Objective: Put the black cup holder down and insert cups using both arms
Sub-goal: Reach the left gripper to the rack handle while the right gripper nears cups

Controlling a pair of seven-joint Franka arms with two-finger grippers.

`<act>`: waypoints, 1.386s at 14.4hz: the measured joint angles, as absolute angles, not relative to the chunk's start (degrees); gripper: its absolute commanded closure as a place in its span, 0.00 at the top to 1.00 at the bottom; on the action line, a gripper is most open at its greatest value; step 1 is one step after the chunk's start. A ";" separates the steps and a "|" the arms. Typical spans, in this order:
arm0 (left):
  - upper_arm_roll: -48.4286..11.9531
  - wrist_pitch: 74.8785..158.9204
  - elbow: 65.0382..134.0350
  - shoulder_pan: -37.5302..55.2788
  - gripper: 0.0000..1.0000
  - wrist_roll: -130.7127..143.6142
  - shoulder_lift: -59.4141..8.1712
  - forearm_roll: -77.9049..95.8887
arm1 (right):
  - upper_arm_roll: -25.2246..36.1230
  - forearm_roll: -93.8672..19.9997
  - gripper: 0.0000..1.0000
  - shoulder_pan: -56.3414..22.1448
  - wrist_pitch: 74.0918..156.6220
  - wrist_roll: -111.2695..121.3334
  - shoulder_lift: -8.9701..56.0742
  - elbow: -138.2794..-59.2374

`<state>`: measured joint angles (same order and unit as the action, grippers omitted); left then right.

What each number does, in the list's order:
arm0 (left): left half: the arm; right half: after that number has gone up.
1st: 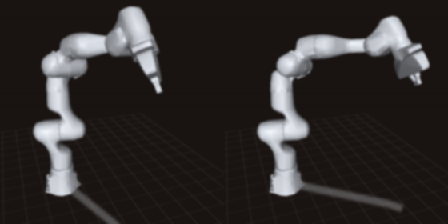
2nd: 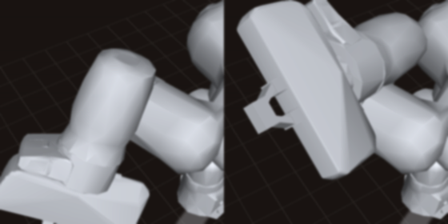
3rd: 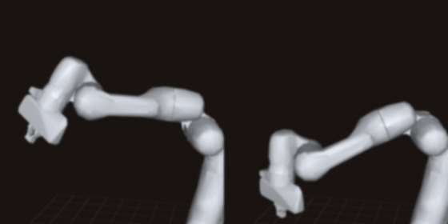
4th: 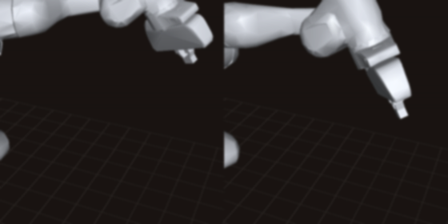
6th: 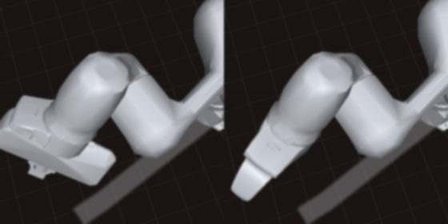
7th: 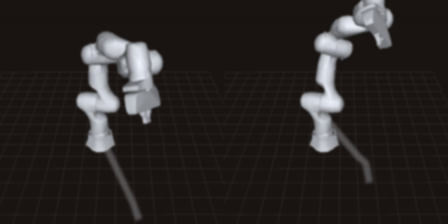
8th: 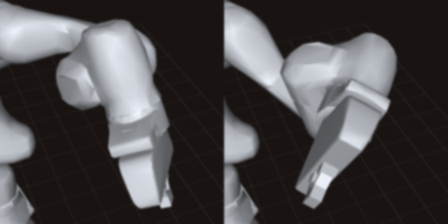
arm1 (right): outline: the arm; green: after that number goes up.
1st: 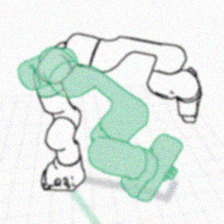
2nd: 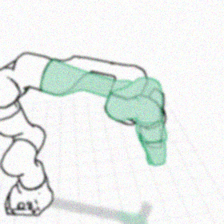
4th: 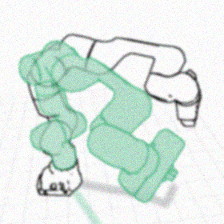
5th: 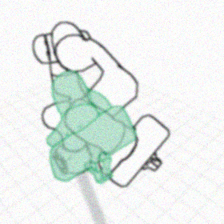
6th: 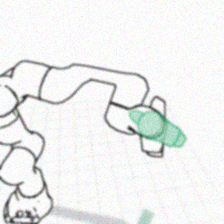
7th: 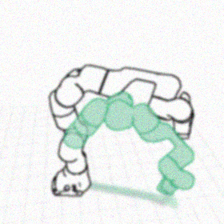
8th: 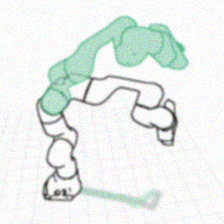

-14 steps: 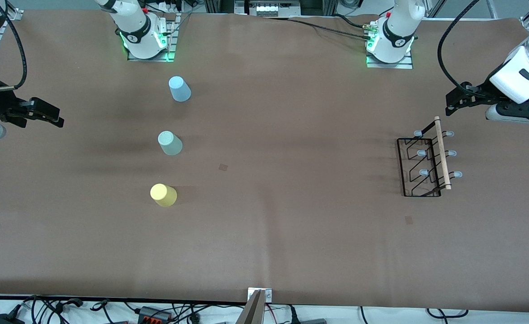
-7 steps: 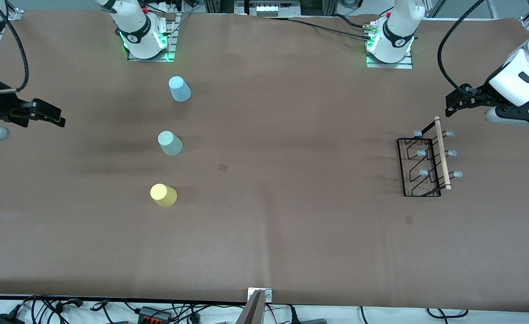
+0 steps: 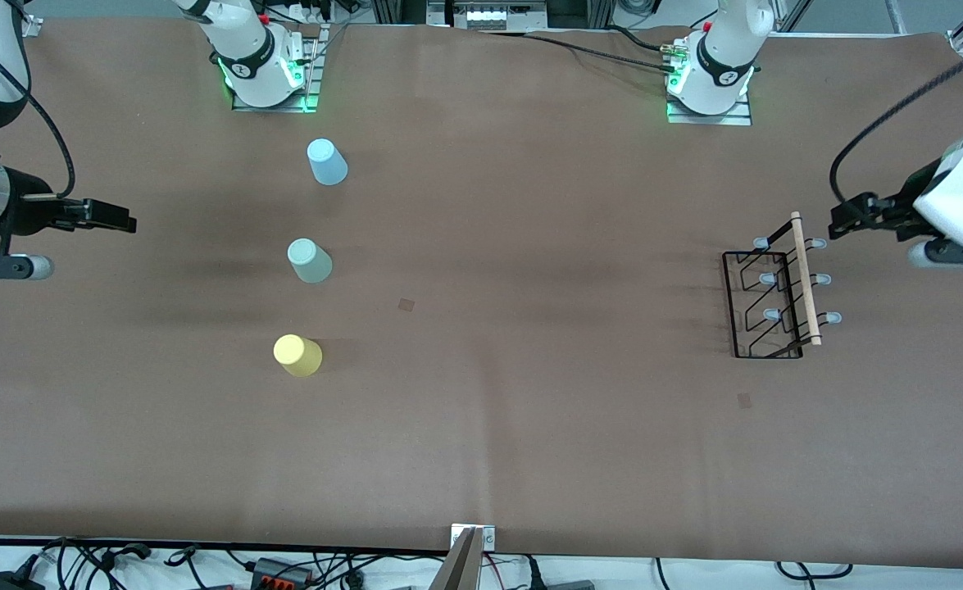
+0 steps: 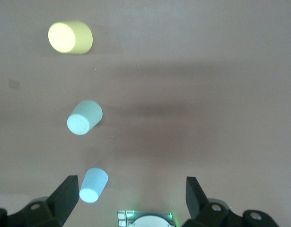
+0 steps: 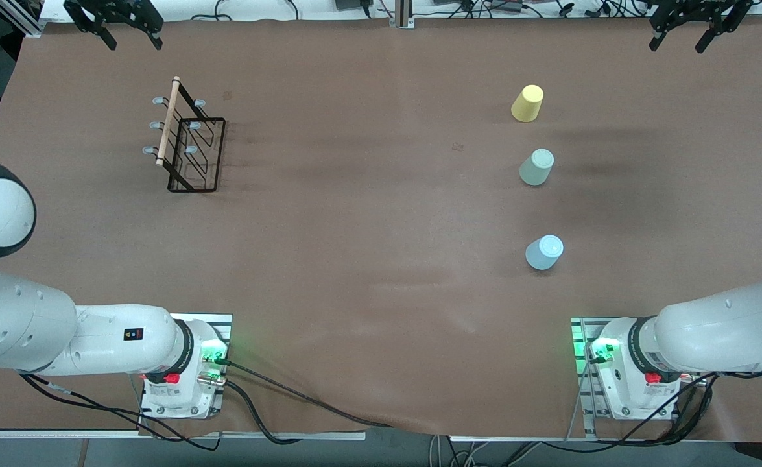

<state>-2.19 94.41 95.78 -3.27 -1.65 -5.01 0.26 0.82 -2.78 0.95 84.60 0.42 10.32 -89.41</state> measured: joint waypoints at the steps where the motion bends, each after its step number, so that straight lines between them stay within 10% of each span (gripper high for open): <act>1: -2.18 94.48 95.46 -3.43 1.00 -1.64 -6.64 0.26 | 0.64 -3.69 1.00 0.77 85.05 0.42 10.46 -90.05; 8: -2.20 98.13 93.10 -5.94 1.00 -4.20 -18.77 0.26 | 0.15 -4.80 1.00 -0.97 92.38 0.20 10.33 -96.46; 20: -2.97 121.83 116.79 -5.58 0.75 -4.87 -10.80 -4.64 | 0.10 -4.80 1.00 -1.80 94.71 0.20 7.13 -101.74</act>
<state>-2.97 121.83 116.79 -5.58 -4.87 -10.80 -4.64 0.10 -4.80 -1.80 94.71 0.20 7.13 -101.74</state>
